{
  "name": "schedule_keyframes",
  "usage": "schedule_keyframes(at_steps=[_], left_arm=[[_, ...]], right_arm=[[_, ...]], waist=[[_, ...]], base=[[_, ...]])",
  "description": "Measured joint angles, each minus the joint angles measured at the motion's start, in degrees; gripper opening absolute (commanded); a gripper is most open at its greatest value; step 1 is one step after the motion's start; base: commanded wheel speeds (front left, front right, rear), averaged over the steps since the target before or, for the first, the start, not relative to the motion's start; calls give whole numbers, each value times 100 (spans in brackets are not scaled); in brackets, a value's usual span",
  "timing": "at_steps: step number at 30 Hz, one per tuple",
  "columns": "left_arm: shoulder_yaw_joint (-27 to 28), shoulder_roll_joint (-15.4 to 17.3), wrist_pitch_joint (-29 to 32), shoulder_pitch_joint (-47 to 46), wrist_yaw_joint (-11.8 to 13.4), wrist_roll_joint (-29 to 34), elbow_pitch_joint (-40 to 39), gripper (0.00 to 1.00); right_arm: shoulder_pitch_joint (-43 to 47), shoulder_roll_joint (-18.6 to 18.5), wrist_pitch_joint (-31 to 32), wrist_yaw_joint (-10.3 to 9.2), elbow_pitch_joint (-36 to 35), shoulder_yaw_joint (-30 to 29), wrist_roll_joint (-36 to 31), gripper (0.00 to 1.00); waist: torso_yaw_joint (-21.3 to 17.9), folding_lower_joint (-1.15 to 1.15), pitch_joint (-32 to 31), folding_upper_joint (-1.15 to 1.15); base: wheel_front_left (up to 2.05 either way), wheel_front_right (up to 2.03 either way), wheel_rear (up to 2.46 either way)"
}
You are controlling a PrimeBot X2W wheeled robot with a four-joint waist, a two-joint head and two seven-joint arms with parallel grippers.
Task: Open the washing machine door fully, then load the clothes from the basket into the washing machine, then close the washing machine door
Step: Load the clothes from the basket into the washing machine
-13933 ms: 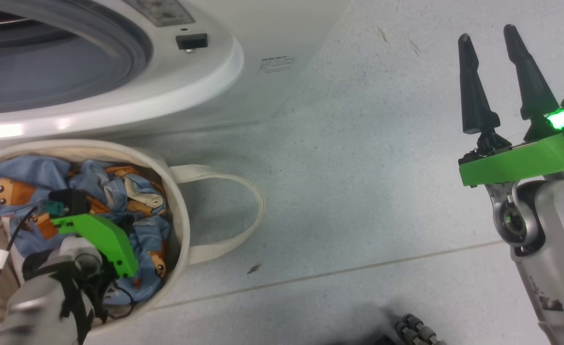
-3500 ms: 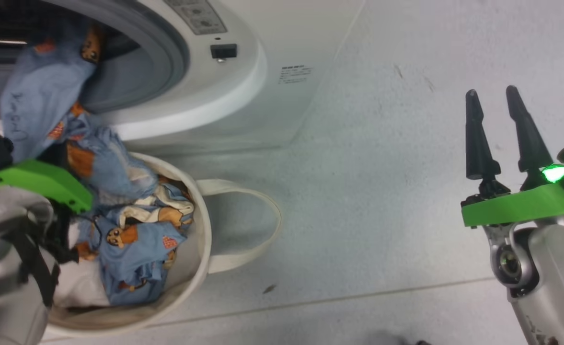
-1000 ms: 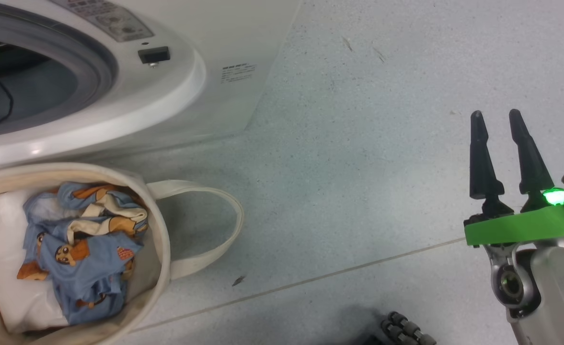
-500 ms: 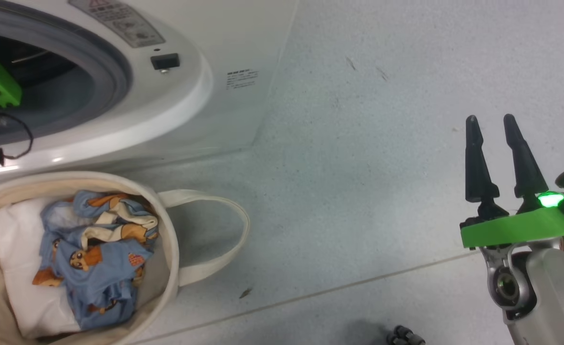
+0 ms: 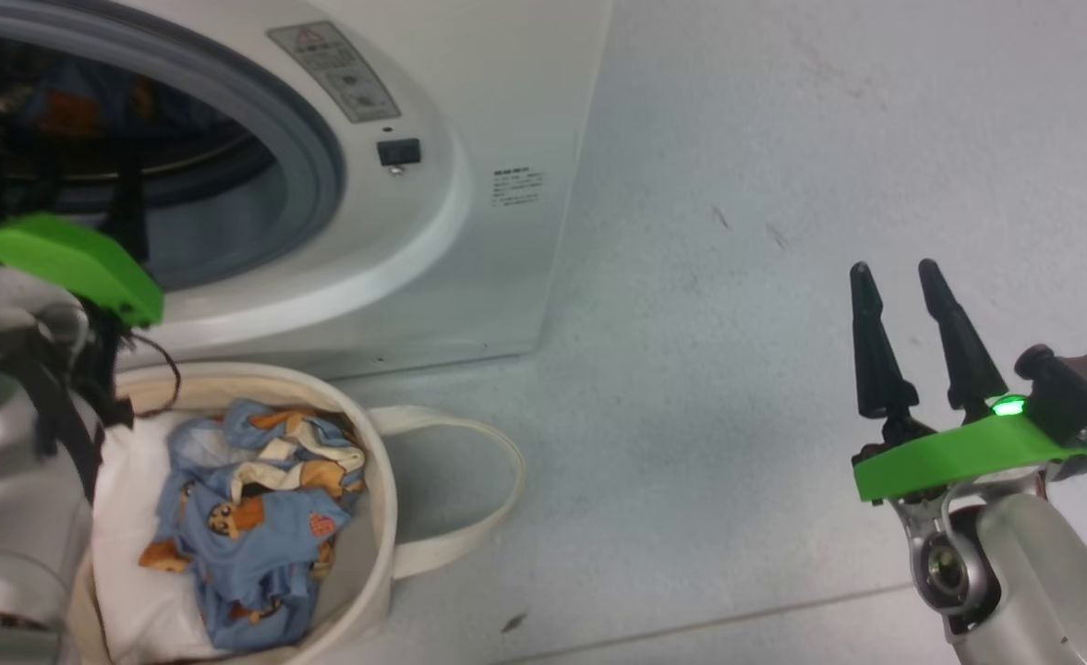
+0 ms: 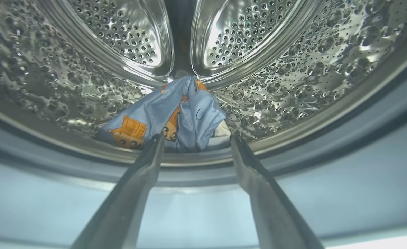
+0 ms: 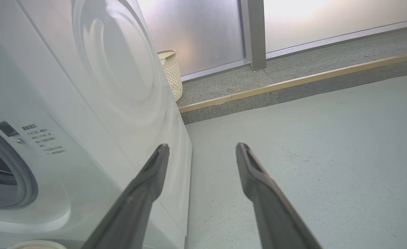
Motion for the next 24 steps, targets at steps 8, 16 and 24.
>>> schedule_keyframes(at_steps=[8,16,24], left_arm=[[135,-170,-5,1200,-4,2,-1080,100],[426,-207,-7,2588,-7,24,-2405,100],[424,-163,-5,3915,-7,-209,-3405,100]], right_arm=[[5,-89,0,0,302,359,185,100],[34,-246,0,0,460,844,281,100],[279,-324,0,0,499,1003,211,100]], waist=[[240,-1,-684,0],[519,0,-1365,0],[852,-1,-1919,0]], base=[[0,0,0],[0,0,0],[0,0,0]])
